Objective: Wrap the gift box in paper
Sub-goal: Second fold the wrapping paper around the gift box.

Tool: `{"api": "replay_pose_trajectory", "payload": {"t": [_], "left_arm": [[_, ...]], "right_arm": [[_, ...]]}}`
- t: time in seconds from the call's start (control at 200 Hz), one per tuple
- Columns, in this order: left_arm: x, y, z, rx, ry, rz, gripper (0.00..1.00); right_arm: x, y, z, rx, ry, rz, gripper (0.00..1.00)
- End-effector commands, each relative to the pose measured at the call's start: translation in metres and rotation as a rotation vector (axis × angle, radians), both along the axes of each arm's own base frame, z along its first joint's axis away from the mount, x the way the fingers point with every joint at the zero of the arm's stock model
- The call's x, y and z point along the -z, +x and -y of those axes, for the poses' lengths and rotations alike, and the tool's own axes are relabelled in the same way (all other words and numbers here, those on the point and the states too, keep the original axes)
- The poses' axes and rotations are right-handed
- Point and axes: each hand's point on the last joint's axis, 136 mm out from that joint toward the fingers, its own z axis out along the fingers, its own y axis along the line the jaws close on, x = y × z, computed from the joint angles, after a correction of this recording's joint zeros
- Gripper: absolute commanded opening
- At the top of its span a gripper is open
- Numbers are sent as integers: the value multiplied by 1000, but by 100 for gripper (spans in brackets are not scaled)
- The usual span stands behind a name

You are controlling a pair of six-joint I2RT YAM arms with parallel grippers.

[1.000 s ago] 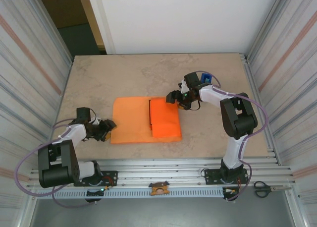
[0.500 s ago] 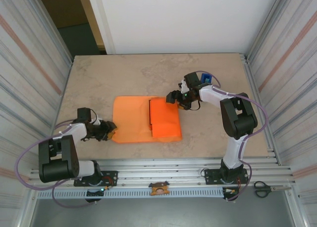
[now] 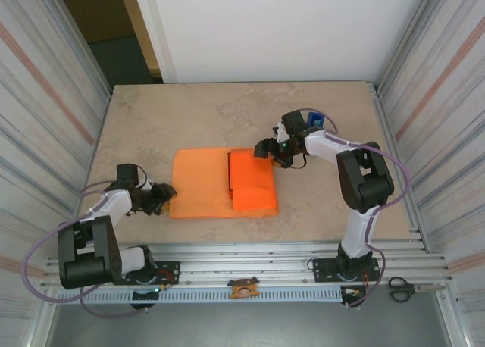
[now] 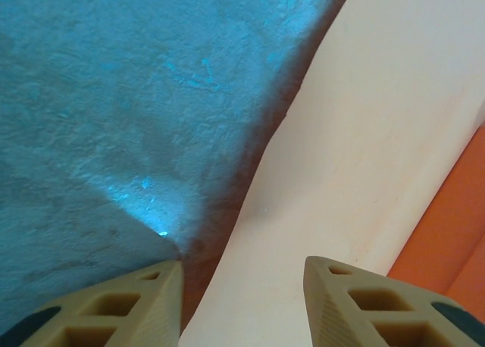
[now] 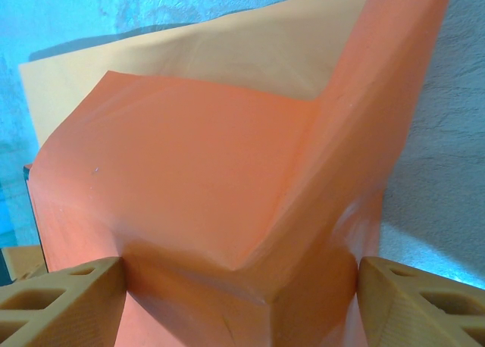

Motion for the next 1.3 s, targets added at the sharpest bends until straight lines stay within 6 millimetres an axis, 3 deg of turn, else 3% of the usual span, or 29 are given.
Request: {"api": "replay_pose_trajectory", "payload": {"t": [0.0, 0.271, 0.496, 0.671, 1.122, 1.293], "left_arm": [[10, -15, 0, -8, 5, -59, 42], [11, -11, 9, 14, -56, -52, 29], [-3, 1, 14, 22, -98, 13, 23], [-15, 13, 15, 43, -110, 54, 25], [14, -16, 5, -31, -51, -113, 36], [14, -12, 8, -31, -75, -109, 38]], "right_arm": [[59, -41, 31, 38, -221, -193, 76], [58, -40, 31, 37, -222, -189, 76], [59, -41, 31, 36, -224, -190, 76], [59, -41, 31, 38, -222, -191, 76], [58, -40, 30, 36, -221, -188, 76], [58, -41, 31, 35, -222, -190, 76]]}}
